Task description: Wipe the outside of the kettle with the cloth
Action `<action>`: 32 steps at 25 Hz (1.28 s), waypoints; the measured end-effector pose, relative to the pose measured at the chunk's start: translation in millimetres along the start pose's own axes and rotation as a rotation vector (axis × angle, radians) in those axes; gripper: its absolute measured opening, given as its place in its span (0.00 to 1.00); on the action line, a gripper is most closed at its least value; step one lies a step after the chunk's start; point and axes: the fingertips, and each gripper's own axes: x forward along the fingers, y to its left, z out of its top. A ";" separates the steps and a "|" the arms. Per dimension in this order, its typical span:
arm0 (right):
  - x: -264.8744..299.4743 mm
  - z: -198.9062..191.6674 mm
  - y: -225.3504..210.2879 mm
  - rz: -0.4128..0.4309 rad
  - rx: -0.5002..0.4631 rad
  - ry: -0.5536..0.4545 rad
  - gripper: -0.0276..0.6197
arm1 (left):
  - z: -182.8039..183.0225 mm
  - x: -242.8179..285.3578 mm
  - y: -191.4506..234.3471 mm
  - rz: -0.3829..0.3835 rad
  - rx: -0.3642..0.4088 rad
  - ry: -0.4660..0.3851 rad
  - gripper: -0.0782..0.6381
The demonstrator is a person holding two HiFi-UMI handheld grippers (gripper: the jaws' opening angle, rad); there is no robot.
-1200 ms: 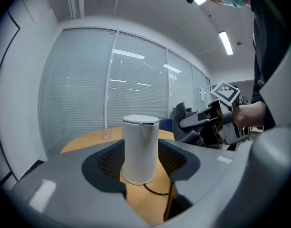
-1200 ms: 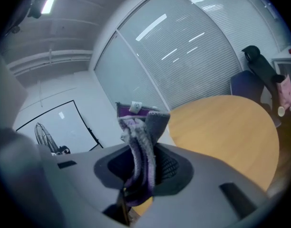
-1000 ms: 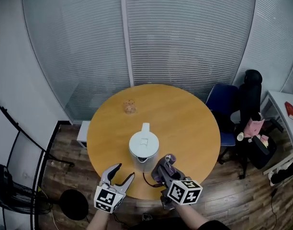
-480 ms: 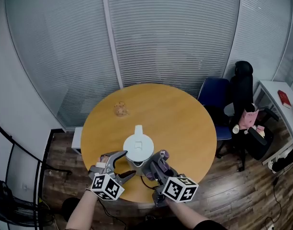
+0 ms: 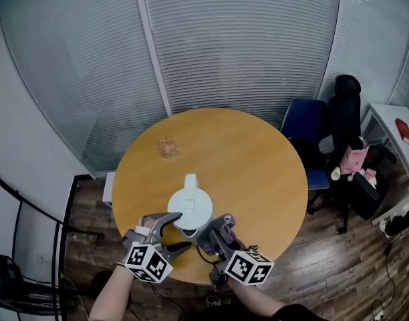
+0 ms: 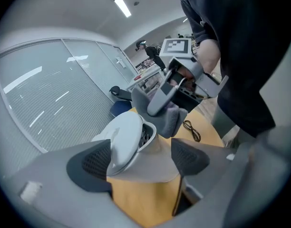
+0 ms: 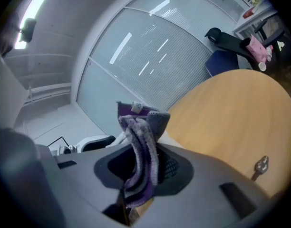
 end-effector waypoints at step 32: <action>11.5 40.3 -23.4 0.125 -0.181 0.265 0.19 | 2.7 6.3 -0.6 0.039 -0.129 0.040 0.66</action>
